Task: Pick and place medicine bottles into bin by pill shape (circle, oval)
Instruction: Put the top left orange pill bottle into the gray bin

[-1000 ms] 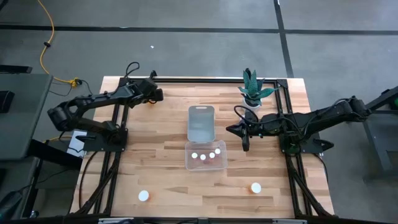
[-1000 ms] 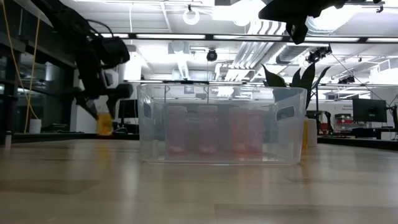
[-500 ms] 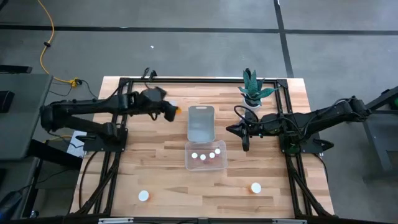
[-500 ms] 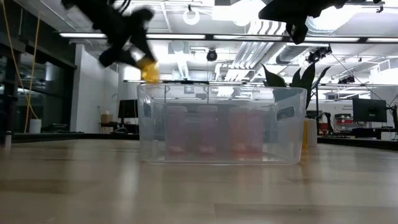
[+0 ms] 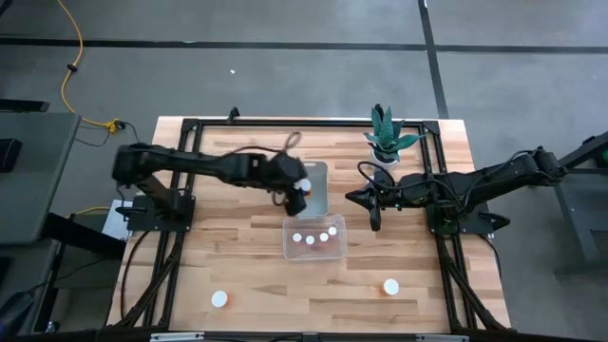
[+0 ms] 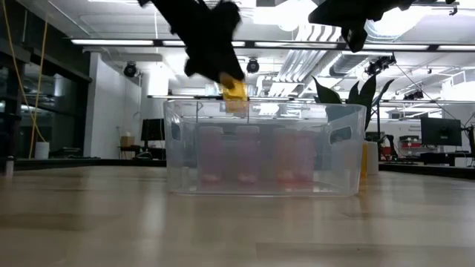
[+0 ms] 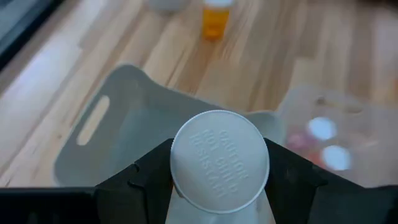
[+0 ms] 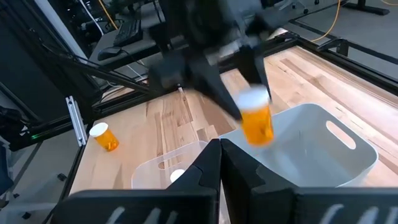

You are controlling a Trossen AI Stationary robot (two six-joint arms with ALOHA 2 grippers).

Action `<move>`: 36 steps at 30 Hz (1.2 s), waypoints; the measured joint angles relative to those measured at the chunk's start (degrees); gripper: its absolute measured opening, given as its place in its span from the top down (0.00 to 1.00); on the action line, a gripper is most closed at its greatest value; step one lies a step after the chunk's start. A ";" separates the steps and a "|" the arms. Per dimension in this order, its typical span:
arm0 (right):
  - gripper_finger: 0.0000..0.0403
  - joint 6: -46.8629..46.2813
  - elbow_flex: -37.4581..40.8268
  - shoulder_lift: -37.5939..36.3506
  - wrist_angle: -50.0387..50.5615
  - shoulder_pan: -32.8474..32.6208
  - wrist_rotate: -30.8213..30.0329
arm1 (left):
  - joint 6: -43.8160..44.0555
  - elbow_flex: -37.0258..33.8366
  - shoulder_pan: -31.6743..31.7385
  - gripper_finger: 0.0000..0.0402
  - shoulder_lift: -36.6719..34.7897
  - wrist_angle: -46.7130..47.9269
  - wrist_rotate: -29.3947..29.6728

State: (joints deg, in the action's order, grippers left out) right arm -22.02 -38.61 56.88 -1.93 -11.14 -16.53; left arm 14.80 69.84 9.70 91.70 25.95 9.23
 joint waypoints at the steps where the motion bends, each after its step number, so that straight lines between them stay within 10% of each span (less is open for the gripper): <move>1: 1.00 0.01 0.00 0.00 0.01 0.00 -0.06 | -0.46 0.86 0.23 0.53 2.10 -0.01 -0.04; 13: 1.00 0.54 0.00 0.00 0.00 0.00 -1.81 | -0.49 9.55 6.15 0.52 19.02 -0.50 -1.64; 36: 1.00 0.63 0.00 0.00 0.00 0.00 -2.16 | -6.89 8.58 7.64 0.52 20.15 -3.66 -1.08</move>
State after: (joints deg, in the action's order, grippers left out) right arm -21.39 -38.61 56.88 -1.93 -11.14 -18.70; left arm 7.91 78.42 17.34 111.85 22.28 8.15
